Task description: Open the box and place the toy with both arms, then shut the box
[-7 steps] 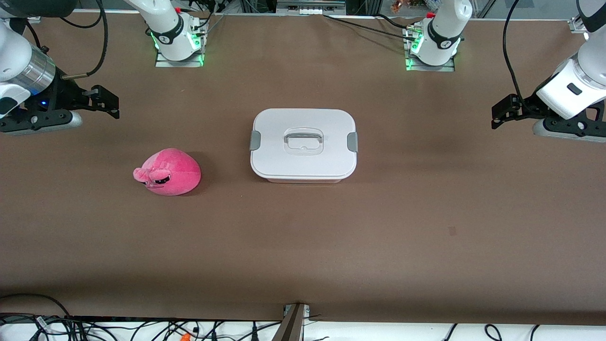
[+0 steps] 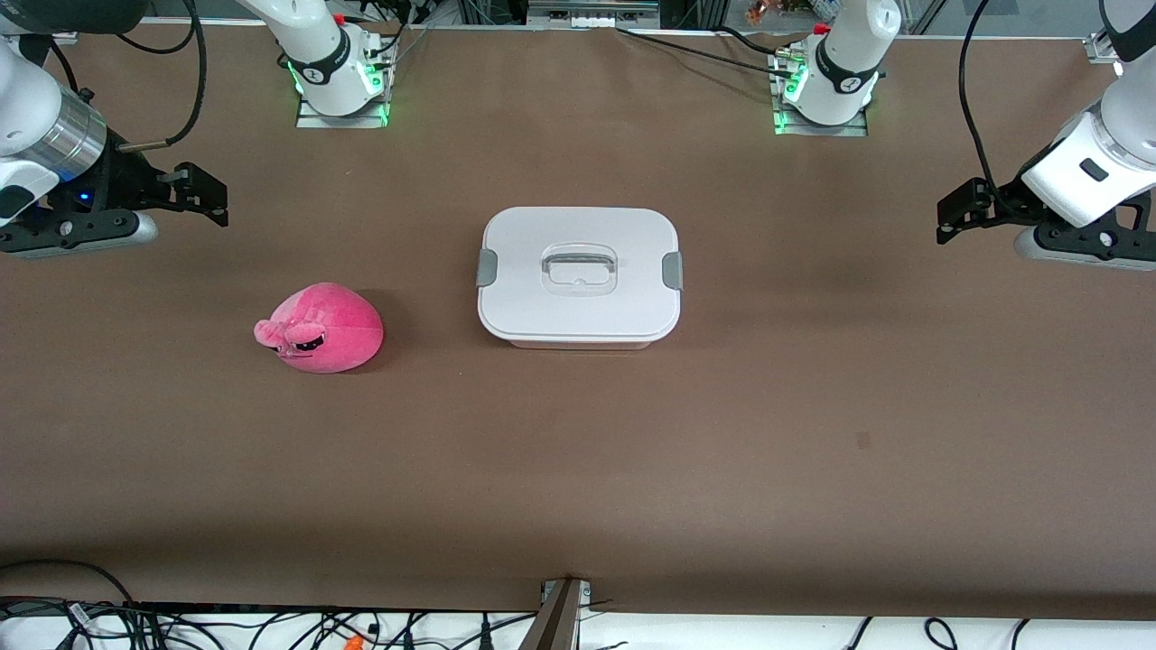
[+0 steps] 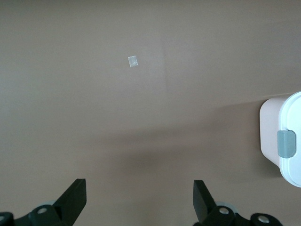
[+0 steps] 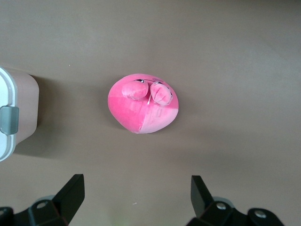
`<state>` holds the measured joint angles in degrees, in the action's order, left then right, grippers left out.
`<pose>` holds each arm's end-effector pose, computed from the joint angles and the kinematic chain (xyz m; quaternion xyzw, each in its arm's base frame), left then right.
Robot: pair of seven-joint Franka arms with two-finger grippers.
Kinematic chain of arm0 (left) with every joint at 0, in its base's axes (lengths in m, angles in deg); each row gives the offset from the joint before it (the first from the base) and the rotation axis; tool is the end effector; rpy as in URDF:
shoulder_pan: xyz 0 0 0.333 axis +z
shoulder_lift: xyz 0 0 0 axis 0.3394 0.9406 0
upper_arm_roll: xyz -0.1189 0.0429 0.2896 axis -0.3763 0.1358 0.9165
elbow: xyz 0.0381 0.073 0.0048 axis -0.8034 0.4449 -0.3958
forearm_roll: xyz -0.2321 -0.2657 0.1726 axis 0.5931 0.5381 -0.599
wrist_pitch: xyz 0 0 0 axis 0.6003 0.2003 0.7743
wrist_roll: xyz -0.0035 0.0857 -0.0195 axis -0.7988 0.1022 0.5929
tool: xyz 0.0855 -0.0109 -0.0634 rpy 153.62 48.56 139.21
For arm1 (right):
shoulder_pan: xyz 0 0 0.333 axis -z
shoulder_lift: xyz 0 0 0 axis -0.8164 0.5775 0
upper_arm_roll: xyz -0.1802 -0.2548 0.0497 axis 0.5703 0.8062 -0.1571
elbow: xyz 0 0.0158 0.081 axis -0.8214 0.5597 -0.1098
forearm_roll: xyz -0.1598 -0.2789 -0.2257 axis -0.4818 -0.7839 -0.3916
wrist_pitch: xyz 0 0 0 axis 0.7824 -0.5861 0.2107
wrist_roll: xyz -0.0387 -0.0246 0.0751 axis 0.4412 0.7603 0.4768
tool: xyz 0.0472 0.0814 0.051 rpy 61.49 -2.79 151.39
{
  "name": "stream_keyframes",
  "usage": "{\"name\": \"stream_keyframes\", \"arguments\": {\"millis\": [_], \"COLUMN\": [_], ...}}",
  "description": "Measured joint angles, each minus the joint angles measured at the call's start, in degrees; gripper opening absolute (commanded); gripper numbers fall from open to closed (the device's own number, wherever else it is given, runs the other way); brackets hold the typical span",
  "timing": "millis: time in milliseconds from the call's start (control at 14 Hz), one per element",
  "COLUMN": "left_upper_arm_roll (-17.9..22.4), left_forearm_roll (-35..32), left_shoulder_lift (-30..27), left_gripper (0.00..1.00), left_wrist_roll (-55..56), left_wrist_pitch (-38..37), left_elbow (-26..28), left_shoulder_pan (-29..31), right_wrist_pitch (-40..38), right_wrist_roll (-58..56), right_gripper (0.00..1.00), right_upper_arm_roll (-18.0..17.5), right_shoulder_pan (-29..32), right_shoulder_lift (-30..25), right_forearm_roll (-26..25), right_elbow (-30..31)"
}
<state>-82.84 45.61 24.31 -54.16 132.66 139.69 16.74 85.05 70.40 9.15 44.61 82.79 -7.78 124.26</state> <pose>0.5597 -0.0424 0.5890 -0.9986 0.0511 0.0123 0.0002 0.5589 0.0698 0.5914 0.9958 0.0867 -0.0270 0.0141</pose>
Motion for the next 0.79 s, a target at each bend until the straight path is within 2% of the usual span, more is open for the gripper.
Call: {"name": "stream_keyframes", "arguments": {"millis": [357, 786], "left_upper_arm_roll": [-0.6, -5.4], "left_forearm_roll": [0.0, 0.0], "left_shoulder_lift": [0.0, 0.0], "left_gripper": [1.00, 1.00], "left_wrist_roll": [0.0, 0.0], "left_wrist_pitch": [-0.8, -1.4], "left_elbow": [0.0, -0.1], "left_shoulder_pan": [-0.1, -0.3], "right_wrist_pitch": [0.0, 0.1], "right_wrist_roll": [0.0, 0.0], "right_gripper": [1.00, 1.00], "right_upper_arm_roll": [0.0, 0.0], "right_shoulder_pan": [0.0, 0.1], "right_shoulder_lift": [0.0, 0.0], "right_forearm_roll": [0.0, 0.0], "right_elbow": [0.0, 0.0]}}
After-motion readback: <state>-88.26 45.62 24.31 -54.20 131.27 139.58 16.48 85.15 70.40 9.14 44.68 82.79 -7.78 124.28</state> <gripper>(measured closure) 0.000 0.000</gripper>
